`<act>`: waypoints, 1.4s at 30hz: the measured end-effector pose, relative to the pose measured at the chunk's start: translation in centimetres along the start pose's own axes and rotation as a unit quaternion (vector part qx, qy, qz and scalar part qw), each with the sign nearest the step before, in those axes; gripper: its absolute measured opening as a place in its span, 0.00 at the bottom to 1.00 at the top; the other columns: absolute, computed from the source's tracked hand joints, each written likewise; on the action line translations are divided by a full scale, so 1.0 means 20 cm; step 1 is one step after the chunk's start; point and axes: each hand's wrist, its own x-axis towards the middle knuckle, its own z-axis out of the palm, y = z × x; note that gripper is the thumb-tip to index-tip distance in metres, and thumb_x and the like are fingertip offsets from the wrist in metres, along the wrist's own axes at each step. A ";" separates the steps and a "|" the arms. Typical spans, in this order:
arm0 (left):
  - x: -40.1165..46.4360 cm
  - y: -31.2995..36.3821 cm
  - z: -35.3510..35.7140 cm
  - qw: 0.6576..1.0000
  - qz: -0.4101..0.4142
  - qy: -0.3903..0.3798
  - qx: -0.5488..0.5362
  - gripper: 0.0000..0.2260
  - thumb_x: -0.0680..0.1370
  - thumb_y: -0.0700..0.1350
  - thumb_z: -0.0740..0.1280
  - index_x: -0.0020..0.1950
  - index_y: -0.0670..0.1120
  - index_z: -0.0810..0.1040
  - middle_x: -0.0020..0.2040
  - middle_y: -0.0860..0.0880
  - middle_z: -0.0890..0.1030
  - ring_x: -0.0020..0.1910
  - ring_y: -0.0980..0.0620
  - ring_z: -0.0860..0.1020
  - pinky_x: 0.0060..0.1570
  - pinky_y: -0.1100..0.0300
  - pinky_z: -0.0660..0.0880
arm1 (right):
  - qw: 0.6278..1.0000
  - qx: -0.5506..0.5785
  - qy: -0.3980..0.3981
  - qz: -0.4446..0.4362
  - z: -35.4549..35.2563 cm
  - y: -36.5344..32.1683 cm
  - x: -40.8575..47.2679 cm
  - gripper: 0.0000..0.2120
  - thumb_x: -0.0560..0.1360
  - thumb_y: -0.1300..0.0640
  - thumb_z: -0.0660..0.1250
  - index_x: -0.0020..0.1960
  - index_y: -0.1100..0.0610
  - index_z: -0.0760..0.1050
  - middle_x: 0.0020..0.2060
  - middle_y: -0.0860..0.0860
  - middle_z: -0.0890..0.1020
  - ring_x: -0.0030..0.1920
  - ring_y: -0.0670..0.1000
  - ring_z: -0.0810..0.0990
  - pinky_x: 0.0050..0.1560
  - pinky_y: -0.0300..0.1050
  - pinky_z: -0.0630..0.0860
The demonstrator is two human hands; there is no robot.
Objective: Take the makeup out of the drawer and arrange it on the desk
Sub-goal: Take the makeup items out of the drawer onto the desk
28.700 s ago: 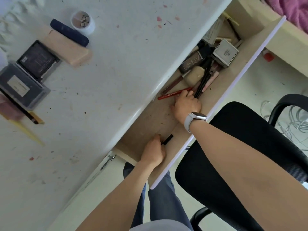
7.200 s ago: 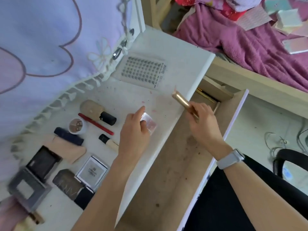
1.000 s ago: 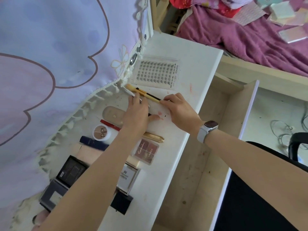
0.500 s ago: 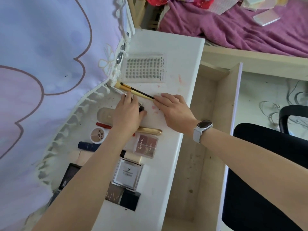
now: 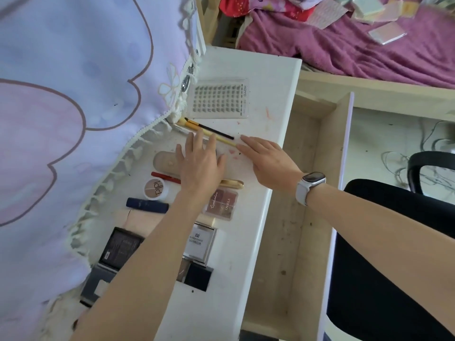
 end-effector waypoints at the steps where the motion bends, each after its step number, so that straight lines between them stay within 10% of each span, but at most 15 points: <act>1: -0.04 0.03 0.00 1.000 0.005 0.017 -0.016 0.21 0.80 0.50 0.58 0.71 0.45 0.65 0.74 0.44 0.60 0.74 0.44 0.55 0.71 0.43 0.52 | 0.999 0.028 0.016 0.014 0.00 0.00 -0.03 0.27 0.76 0.67 0.53 0.74 0.55 0.58 0.74 0.52 0.57 0.73 0.53 0.56 0.71 0.49 0.54; 13: -0.79 0.74 0.31 0.971 0.019 0.103 -0.217 0.12 0.75 0.36 0.65 0.59 0.37 0.77 0.58 0.39 0.77 0.59 0.41 0.75 0.56 0.50 0.75 | 0.982 0.116 0.128 0.082 0.19 0.22 -0.94 0.18 0.70 0.72 0.63 0.58 0.65 0.76 0.54 0.61 0.79 0.56 0.64 0.76 0.59 0.59 0.70; 19: -0.93 0.81 0.66 0.983 -0.060 -0.009 -0.174 0.16 0.78 0.38 0.59 0.66 0.38 0.71 0.67 0.39 0.70 0.67 0.43 0.67 0.64 0.52 0.65 | 0.986 0.104 0.072 0.106 0.39 0.35 -1.10 0.20 0.79 0.59 0.52 0.71 0.59 0.62 0.74 0.59 0.55 0.75 0.58 0.48 0.74 0.56 0.46; 28: -0.73 0.55 0.92 0.982 -0.135 -0.129 -0.008 0.30 0.80 0.44 0.59 0.74 0.35 0.47 0.76 0.37 0.44 0.75 0.40 0.40 0.72 0.49 0.41 | 0.970 0.182 0.153 0.059 0.52 0.41 -1.09 0.20 0.78 0.55 0.51 0.67 0.59 0.69 0.73 0.59 0.59 0.74 0.59 0.54 0.72 0.58 0.53; 35: -0.69 0.62 0.94 0.995 -0.067 -0.067 0.004 0.22 0.78 0.41 0.60 0.71 0.40 0.62 0.73 0.40 0.60 0.71 0.38 0.59 0.68 0.43 0.58 | 0.966 0.194 0.165 0.042 0.52 0.43 -1.08 0.20 0.78 0.55 0.52 0.67 0.59 0.70 0.72 0.60 0.61 0.74 0.60 0.56 0.72 0.61 0.55; 42: -0.25 0.63 0.91 0.996 -0.070 -0.045 0.042 0.32 0.79 0.43 0.59 0.76 0.41 0.44 0.76 0.41 0.41 0.75 0.41 0.41 0.73 0.46 0.47 | 0.970 0.166 0.176 -0.006 0.56 0.54 -1.08 0.22 0.78 0.57 0.51 0.71 0.56 0.65 0.72 0.59 0.62 0.73 0.59 0.57 0.70 0.64 0.54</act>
